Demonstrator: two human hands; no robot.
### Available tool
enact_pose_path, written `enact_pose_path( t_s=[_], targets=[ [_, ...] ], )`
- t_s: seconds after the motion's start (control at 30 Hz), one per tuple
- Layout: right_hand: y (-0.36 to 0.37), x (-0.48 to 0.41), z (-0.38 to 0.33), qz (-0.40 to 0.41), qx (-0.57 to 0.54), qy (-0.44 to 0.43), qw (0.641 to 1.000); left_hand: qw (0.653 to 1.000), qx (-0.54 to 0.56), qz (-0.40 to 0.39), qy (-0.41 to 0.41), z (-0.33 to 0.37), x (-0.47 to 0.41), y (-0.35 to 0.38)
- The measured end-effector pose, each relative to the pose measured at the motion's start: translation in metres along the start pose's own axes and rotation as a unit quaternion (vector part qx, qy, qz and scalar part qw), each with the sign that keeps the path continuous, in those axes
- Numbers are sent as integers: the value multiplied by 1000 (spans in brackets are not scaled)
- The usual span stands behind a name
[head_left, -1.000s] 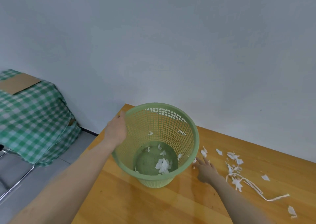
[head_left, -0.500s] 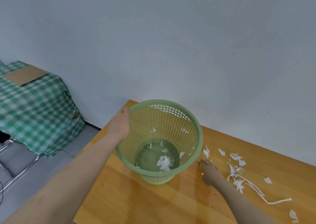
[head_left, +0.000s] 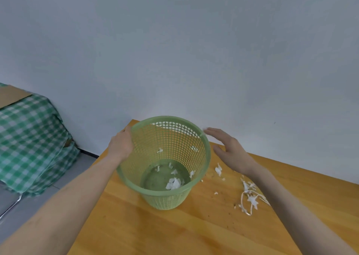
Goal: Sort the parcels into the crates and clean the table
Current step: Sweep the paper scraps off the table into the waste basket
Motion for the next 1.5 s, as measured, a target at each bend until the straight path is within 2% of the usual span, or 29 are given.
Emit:
enact_pose_path(
  t_s=[0.07, 0.2, 0.43, 0.57, 0.63, 0.7, 0.73, 0.83, 1.03, 1.2, 1.5],
  targets=[
    [4, 3, -12, -26, -2, -33, 999, 1000, 2, -1, 5, 2, 2, -2],
    [13, 3, -12, -66, 16, -39, 997, 1000, 15, -5, 3, 4, 4, -5],
    [12, 1, -9, -59, 24, -31, 998, 1000, 29, 1, -4, 5, 3, -6],
    [15, -1, 12, 21, -18, 8, 1000, 999, 38, 7, -4, 3, 4, -5],
    [24, 2, 38, 98, -57, 75, 991, 999, 38, 10, 2, 3, 5, -6],
    [41, 8, 69, 132, -60, 170, 975, 999, 39, 10, 7, 2, 5, -5],
    [52, 12, 85, 115, -49, 215, 969, 999, 40, 8, 8, 2, 3, -5],
    [92, 28, 120, -6, -9, 299, 954, 998, 55, -5, -2, -1, -3, -5],
    [141, 40, 144, -166, 93, 324, 927, 996, 79, -2, -47, -17, -16, -3],
    [151, 28, 145, -223, 186, 288, 913, 995, 56, 10, -78, -30, -34, -4],
    [168, 1, 151, -296, 253, 272, 880, 998, 55, 27, -33, -29, -38, 2]
  ],
)
Point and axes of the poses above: each hand's wrist, its own x-axis away from the middle knuckle, its own y-axis out of the palm, z = x × y, the point moved 2 cm from there along -x, towards the middle knuckle, and after that the axes turned 5 degrees about y, right-handed, at the moved point
